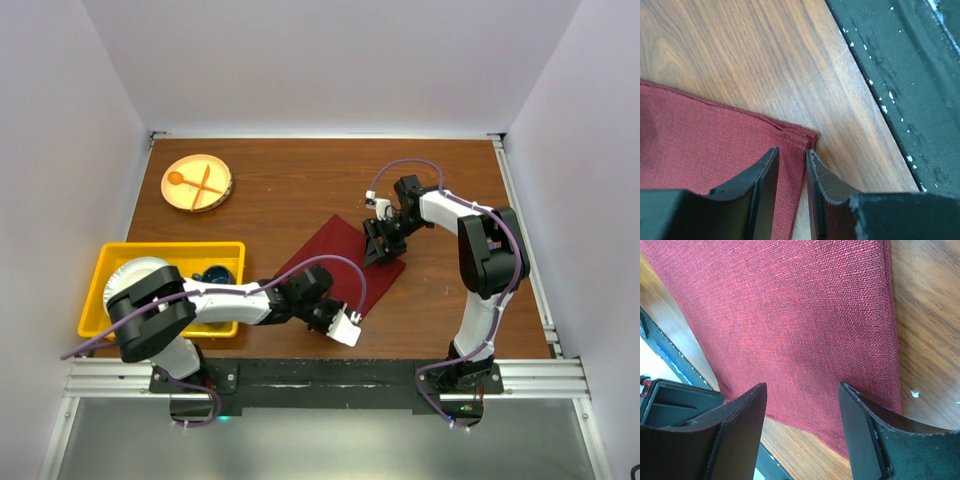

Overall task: Fold the napkin into a case and place the utensils inside
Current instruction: Fold the top corner of the square-folded napkin into a folded napkin.

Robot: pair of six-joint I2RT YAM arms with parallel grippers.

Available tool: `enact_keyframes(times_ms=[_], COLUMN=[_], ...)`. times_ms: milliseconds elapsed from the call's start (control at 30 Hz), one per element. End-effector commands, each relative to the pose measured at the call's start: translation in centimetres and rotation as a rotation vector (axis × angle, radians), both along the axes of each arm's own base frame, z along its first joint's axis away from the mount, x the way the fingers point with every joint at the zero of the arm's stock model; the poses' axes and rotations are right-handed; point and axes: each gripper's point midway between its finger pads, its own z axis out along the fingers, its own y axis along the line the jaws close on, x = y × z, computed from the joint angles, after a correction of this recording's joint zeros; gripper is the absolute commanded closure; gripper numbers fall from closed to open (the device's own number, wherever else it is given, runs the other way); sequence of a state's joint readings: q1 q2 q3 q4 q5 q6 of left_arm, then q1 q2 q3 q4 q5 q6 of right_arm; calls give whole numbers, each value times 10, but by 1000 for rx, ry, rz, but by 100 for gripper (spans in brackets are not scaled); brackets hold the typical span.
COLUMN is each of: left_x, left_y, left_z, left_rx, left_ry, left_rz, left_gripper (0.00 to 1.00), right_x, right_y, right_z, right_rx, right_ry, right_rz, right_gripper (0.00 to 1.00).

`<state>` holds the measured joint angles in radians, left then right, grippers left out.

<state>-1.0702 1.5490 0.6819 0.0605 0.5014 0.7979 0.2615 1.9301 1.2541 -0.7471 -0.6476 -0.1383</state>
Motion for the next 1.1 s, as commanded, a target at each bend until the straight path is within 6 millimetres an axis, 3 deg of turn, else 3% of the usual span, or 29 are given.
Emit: enact_keyframes(times_ms=[0,200,433,567,867,1067], left_x=[3,2,5,13,89,146], left_y=[-11,-12,-12,-14,-10,-4], left_z=[6,6,11,23,70,75], left_rx=[-37,-37,-40,-67,-167,-182], left_ry=[-38,-33,-38,-35,-15,-44], left_rz=[-27,-33,-32,0,170,243], left_gripper=[67,71,99,100,100,100], right_x=[4,4,3,4,17,41], right_y=[2,2,1,3,9,9], right_z=[5,4,4,4,18,34], right_rx=[16,11,12,17,39,21], right_ry=[-40,-35,-31,-29,-46,-119], right_rz=[9,11,16,17,2,-30], right_gripper=[37,37,37,37,34,25])
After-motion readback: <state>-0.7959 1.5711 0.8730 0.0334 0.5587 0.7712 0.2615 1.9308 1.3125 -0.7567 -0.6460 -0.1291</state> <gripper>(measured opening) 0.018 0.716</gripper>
